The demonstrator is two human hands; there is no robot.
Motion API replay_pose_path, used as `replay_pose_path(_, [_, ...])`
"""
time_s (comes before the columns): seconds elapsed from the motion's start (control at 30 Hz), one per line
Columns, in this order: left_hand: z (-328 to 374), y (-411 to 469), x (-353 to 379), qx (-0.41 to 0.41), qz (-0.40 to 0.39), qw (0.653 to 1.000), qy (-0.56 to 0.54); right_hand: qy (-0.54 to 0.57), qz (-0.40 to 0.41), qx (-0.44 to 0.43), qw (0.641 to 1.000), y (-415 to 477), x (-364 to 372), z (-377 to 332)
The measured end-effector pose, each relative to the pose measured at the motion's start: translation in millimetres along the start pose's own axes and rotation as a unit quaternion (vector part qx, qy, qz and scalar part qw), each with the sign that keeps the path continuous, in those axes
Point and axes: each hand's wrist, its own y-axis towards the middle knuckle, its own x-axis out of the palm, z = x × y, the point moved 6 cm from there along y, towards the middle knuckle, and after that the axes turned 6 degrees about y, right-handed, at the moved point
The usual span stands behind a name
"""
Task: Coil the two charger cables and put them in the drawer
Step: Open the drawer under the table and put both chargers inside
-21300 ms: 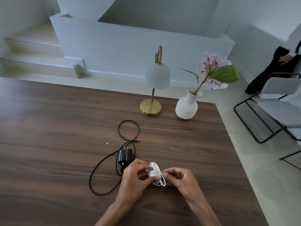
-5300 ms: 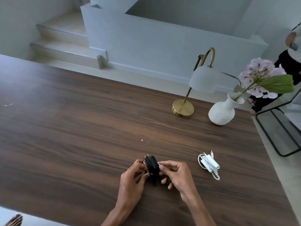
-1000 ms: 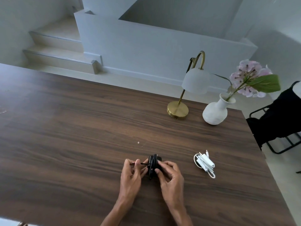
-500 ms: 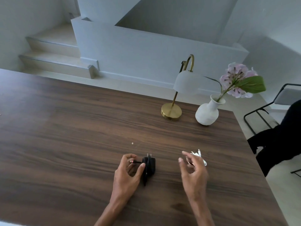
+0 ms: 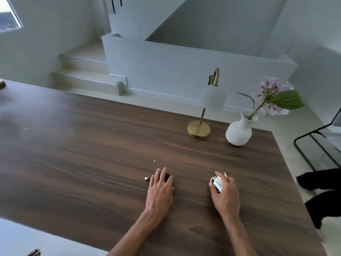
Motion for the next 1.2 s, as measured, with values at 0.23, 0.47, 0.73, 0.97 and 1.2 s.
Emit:
replay_pose_path(0.23, [-39.2, -44.7, -4.5, 0.0, 0.041, 0.998, 0.043, 0.04, -0.031, -0.042, 0.998, -44.5, 29.0, -29.6])
replay_pose_path(0.47, [-109.3, -97.3, -23.4, -0.05, 0.084, 0.994, 0.04, 0.131, -0.136, -0.086, 0.978, -105.8, 82.1, -92.5])
replay_pose_path(0.73, [-192.6, -119.9, -45.5, -0.031, 0.097, 0.993, -0.055, 0.158, -0.138, -0.109, 0.972, -165.0, 138.6, -164.4])
replay_pose_path(0.97, [-264.9, -108.0, -60.5, -0.012, 0.066, 0.995, -0.068, 0.145, -0.11, -0.087, 0.979, -188.9, 189.4, -222.8])
replay_pose_path(1.2, [-314.3, -131.5, -76.3, 0.011, 0.07, 0.984, -0.162, 0.137, -0.047, -0.077, 0.986, -211.9, 194.6, -233.2])
